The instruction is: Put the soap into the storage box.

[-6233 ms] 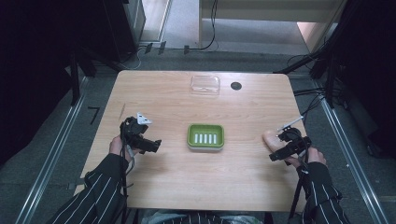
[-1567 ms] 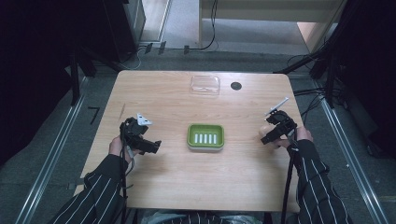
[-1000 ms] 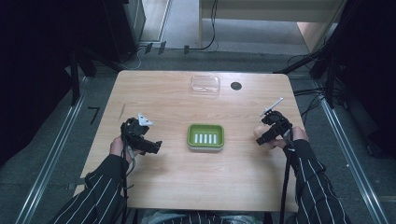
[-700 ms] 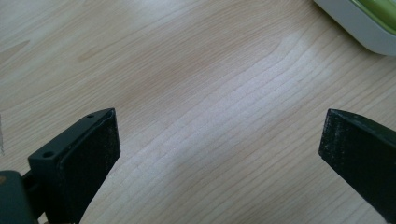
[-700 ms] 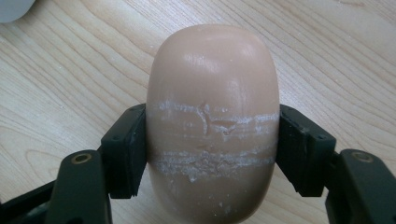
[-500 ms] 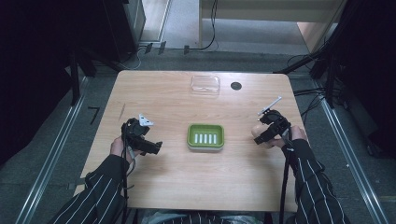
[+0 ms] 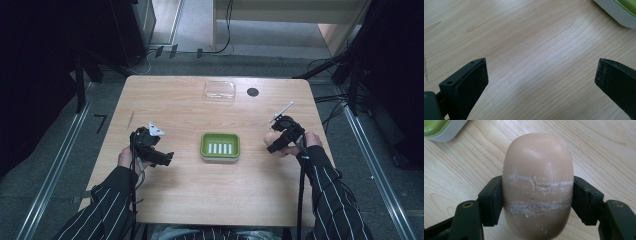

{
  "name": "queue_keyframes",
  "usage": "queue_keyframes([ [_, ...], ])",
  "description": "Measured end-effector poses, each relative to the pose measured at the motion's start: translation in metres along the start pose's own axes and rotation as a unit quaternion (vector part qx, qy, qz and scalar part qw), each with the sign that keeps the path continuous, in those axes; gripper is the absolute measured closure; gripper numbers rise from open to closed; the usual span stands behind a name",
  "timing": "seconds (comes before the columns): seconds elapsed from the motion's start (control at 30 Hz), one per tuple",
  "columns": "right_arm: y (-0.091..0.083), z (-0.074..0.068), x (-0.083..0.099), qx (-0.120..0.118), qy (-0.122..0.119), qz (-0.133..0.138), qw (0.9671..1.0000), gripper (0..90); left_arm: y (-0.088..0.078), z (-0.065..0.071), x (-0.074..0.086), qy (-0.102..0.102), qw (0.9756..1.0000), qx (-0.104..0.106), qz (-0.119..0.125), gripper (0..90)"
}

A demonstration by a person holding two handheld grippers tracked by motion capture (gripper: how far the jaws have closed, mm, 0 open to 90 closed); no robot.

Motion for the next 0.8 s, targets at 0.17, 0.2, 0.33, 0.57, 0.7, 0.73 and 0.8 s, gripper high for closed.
queue_keyframes([
  [0.17, -0.003, -0.003, -0.006, 0.0, -0.009, 0.004, 1.0, 34.2, 0.0, -0.003, 0.002, -0.004, 1.0, 0.0, 0.0, 0.0],
  [0.2, -0.004, -0.004, -0.008, 0.0, -0.011, 0.005, 0.9999, 34.2, 0.0, -0.003, 0.002, -0.004, 1.0, 0.0, 0.001, 0.0],
  [0.33, -0.002, -0.006, -0.013, 0.0, -0.018, 0.003, 0.9998, 34.2, 0.0, -0.002, 0.001, -0.004, 1.0, 0.0, 0.0, 0.0],
  [0.57, -0.001, -0.009, -0.018, -0.006, -0.027, 0.003, 0.9996, 34.2, 0.001, -0.001, 0.001, -0.001, 1.0, 0.002, 0.0, 0.0],
  [0.7, -0.001, -0.011, -0.02, -0.01, -0.029, 0.007, 0.9995, 34.2, 0.0, -0.002, 0.002, -0.003, 1.0, 0.0, -0.001, 0.0],
  [0.73, -0.001, -0.012, -0.021, -0.011, -0.028, 0.006, 0.9995, 34.2, 0.0, -0.002, 0.002, -0.002, 1.0, -0.001, -0.001, 0.0],
  [0.8, -0.002, -0.012, -0.022, -0.009, -0.028, 0.009, 0.9995, 34.3, 0.0, -0.002, 0.003, -0.003, 1.0, -0.001, -0.001, 0.0],
])
Point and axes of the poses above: each handheld gripper's, and its own axes: y roughly forward along the jaws, x roughly out of its underside, z roughly to its right, the point moved 7 cm from there along y, roughly forward along the jaws, and after that the axes turned 6 degrees about -x, right-handed, at the moved point
